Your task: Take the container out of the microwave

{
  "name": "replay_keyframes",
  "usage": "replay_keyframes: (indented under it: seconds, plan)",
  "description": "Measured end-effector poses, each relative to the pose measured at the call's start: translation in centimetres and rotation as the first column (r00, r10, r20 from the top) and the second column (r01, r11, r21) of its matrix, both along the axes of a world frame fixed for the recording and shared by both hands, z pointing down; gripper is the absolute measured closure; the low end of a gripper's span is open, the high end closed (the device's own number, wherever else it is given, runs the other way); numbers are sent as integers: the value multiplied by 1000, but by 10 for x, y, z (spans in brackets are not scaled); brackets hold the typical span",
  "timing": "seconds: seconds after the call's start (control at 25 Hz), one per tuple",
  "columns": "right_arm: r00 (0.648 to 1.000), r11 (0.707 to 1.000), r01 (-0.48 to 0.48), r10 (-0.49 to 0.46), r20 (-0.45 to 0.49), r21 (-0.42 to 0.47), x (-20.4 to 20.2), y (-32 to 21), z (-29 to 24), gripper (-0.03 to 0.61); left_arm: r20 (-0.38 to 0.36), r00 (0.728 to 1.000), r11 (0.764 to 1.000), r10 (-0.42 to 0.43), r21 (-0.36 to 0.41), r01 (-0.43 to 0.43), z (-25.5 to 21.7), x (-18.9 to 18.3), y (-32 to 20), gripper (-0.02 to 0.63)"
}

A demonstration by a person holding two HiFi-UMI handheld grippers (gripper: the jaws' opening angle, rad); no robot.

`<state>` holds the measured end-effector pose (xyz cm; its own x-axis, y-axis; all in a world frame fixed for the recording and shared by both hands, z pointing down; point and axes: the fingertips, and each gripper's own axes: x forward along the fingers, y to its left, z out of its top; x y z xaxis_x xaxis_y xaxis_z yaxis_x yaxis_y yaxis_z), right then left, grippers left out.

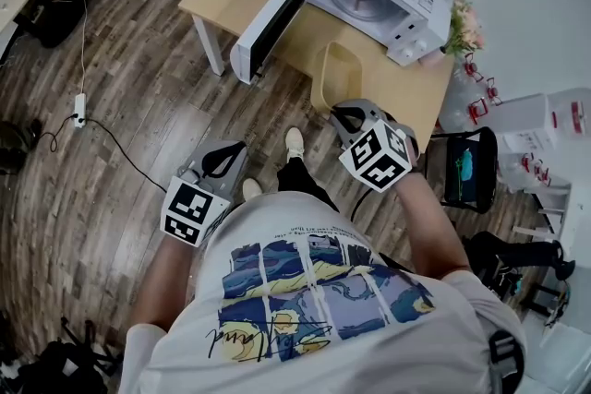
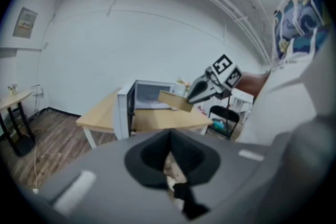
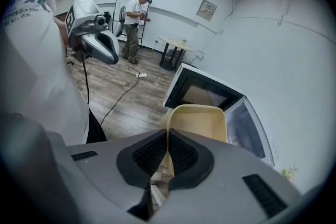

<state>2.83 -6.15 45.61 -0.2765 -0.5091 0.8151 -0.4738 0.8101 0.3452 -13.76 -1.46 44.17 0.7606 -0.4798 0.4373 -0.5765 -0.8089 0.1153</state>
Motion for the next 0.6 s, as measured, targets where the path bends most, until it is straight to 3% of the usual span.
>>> replay_keyframes:
  seconds: [0.6]
  plan:
    - [1000, 1000, 2, -2, -3, -6, 1, 3, 2, 566, 1, 1000, 1000, 18, -2, -18, 0, 7, 2, 604]
